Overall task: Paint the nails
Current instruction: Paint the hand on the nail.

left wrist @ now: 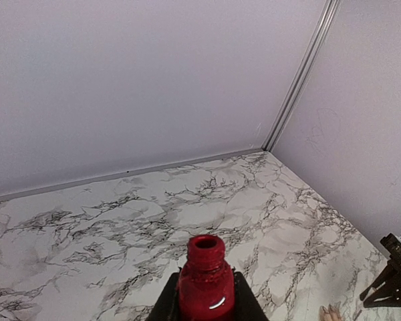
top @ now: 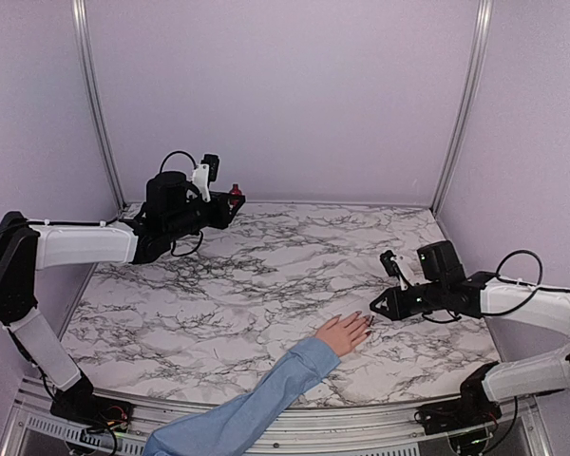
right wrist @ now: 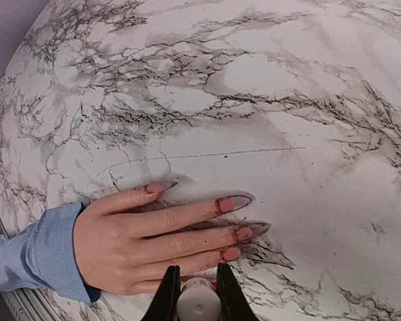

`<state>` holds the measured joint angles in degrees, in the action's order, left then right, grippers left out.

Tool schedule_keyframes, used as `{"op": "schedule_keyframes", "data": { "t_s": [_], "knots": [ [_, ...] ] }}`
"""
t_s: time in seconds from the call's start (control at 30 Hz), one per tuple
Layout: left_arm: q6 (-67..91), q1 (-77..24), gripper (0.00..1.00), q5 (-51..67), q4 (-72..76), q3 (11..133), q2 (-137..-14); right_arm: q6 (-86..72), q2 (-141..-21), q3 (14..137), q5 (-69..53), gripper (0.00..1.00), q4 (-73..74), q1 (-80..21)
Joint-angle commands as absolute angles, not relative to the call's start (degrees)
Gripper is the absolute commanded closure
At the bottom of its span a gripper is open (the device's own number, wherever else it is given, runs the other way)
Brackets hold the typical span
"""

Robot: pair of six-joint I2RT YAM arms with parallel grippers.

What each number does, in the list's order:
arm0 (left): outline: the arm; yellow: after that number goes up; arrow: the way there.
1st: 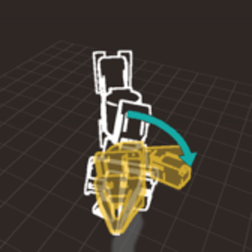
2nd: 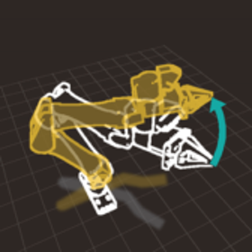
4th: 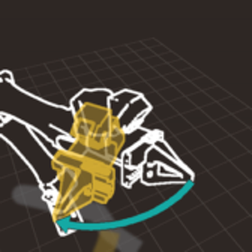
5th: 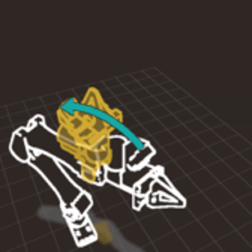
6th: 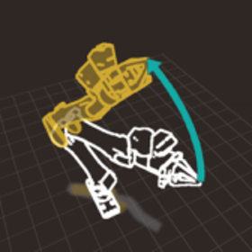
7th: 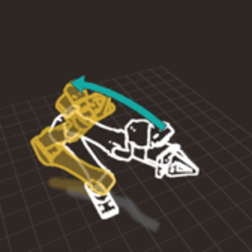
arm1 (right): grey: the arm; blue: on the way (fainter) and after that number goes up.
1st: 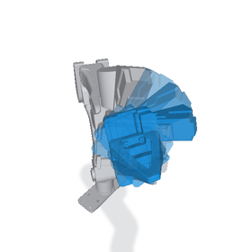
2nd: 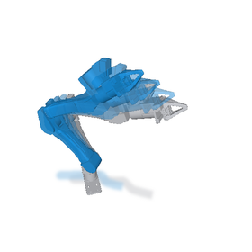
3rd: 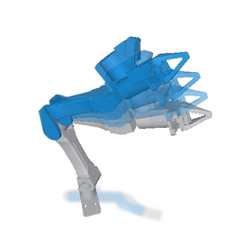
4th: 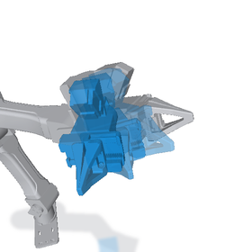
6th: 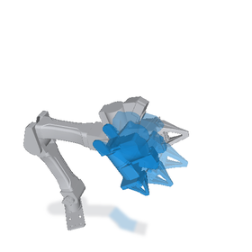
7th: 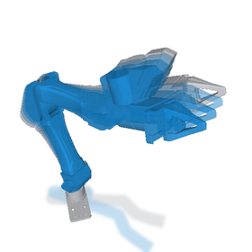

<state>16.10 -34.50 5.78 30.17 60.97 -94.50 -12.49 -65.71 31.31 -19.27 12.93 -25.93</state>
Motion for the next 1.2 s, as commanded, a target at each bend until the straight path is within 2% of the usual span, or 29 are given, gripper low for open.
{"op": "schedule_keyframes", "data": {
  "t_s": [0.0, 1.17],
  "knots": [
    [15.5, -34.2, 1.0, 6.6, 31.6, 62.6, -94.7, -13.5, -66.8, 31.1, -21.0, 1.0, 10.6, -26.5],
    [16.1, -34.2, 1.0, 5.8, 31.2, 61.3, -93.5, -13.9, -70.3, 31.6, -18.3, 1.0, 13.0, -26.4]
  ]
}}
